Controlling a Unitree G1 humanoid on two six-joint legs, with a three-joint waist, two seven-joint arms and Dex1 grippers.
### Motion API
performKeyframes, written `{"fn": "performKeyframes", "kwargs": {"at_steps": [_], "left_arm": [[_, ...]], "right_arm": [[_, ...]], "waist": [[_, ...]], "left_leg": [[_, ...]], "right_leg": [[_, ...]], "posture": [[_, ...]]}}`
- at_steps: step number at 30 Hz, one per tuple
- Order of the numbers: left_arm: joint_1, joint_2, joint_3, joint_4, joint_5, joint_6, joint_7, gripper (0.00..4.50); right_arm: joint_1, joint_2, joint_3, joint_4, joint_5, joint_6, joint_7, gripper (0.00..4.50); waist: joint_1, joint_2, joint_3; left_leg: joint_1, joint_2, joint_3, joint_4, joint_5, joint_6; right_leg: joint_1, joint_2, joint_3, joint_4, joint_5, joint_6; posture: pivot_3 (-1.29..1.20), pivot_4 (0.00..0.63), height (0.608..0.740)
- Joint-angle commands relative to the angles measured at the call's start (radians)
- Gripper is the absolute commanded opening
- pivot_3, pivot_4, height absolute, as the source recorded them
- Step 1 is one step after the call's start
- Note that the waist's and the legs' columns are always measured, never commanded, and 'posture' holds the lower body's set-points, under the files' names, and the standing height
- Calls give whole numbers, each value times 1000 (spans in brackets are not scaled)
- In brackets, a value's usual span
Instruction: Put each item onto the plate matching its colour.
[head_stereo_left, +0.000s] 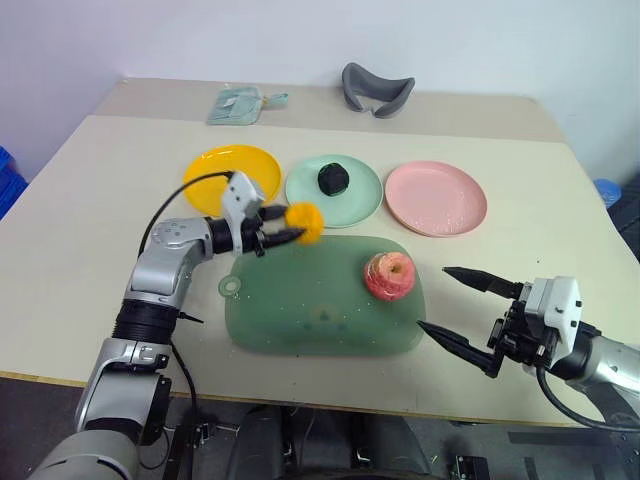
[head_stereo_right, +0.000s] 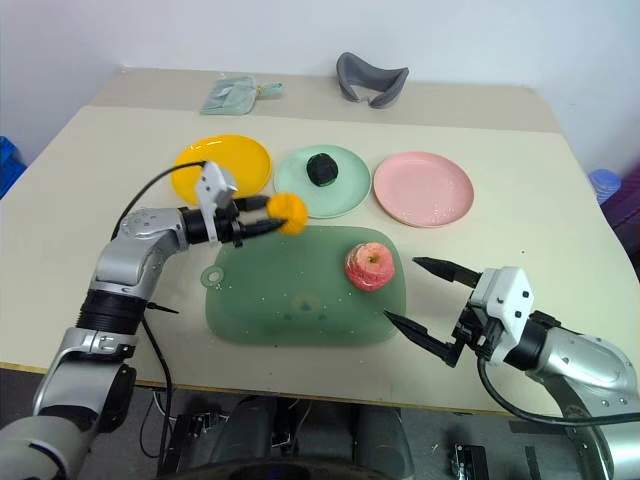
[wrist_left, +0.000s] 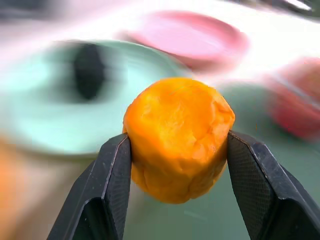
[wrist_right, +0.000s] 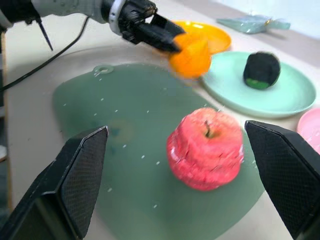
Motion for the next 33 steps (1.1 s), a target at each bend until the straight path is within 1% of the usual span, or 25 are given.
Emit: {"fn": "performKeyframes", "kwargs": {"at_steps": [1, 4, 7, 10, 13, 18, 22, 23, 25, 28, 29, 31, 33], "left_arm": [[-50, -36, 97, 23, 14, -29, 212, 2389], [-121, -67, 163, 155, 72, -109, 453, 2389], [-214, -90, 212, 327, 99, -201, 639, 2389], [-291, -111, 221, 469, 129, -288, 769, 2389], [-344, -128, 215, 569, 146, -344, 826, 2389], [-380, -137, 215, 656, 134, -378, 807, 2389], [-381, -130, 213, 661, 127, -374, 774, 4163], [-379, -128, 212, 653, 125, -366, 763, 4438], [-360, -115, 196, 607, 131, -347, 721, 4438], [-294, -91, 180, 463, 112, -310, 623, 4438], [-266, -81, 170, 405, 100, -296, 572, 4438], [-192, -64, 151, 272, 57, -330, 436, 4438], [-105, -25, 113, 145, 25, -338, 281, 4438]], "right_arm": [[-38, -8, 11, 5, 11, 9, -16, 4500], [-95, -15, 32, 32, 10, 28, -27, 4500], [-141, -19, 50, 51, 9, 48, -35, 4500], [-174, -19, 72, 59, 8, 66, -41, 4500], [-191, -20, 82, 61, 9, 76, -41, 4500], [-189, -24, 77, 71, 7, 72, -31, 4500], [-164, -19, 68, 72, 4, 61, -27, 4500], [-161, -18, 67, 74, 4, 60, -27, 4500], [-152, -17, 68, 75, 3, 67, -32, 4500], [-147, -19, 75, 80, -4, 86, -50, 4500], [-149, -20, 80, 84, -8, 90, -56, 4500], [-165, -20, 99, 96, -20, 105, -74, 4500], [-193, -15, 135, 120, -57, 109, -95, 4500]], "waist": [[1, 0, 0], [1, -1, 0], [1, -1, 0], [2, -1, 0], [3, -2, 1], [0, -2, 1], [0, -2, 1], [0, -2, 1], [0, -2, 1], [-1, -2, 1], [-1, -2, 1], [-4, -2, 0], [-6, -2, 0]], "left_leg": [[0, 0, 0, 0, 0, 0], [0, 0, 0, 0, 0, 0], [0, 0, 0, 0, 0, 0], [0, 0, 2, 0, 0, 0], [-1, -1, 3, 0, 0, 0], [-1, -1, 3, 0, 0, 0], [-1, 0, 3, -1, 0, 0], [-1, 0, 3, 0, 0, 0], [-1, 0, 4, 0, 0, 0], [-1, 0, 4, -1, 0, 0], [-1, 0, 4, -1, 0, 0], [0, 0, 4, -1, 0, 0], [0, 0, 4, -1, 0, -1]], "right_leg": [[0, 0, 0, 0, 0, 0], [0, 0, 0, 0, 0, 0], [0, 0, 0, 0, 0, 0], [0, 0, -1, 0, 0, 0], [0, 0, -1, -1, 0, 0], [0, 0, -2, -1, 0, 0], [-1, 0, -2, 0, 0, 0], [-1, 0, -2, 0, 0, 0], [-1, 0, -2, 0, 0, 0], [-1, 0, -2, 0, 0, 0], [-1, 0, -2, 0, 0, 0], [-1, 0, -1, 0, 0, 0], [-1, 0, -2, 0, 0, 0]], "posture": [[0, 150, 740], [0, 150, 740], [0, 150, 740], [0, 150, 740], [0, 150, 740], [0, 150, 740], [0, 150, 740], [0, 150, 740], [0, 150, 740], [0, 150, 740], [0, 150, 740], [0, 150, 740], [0, 150, 740]]}}
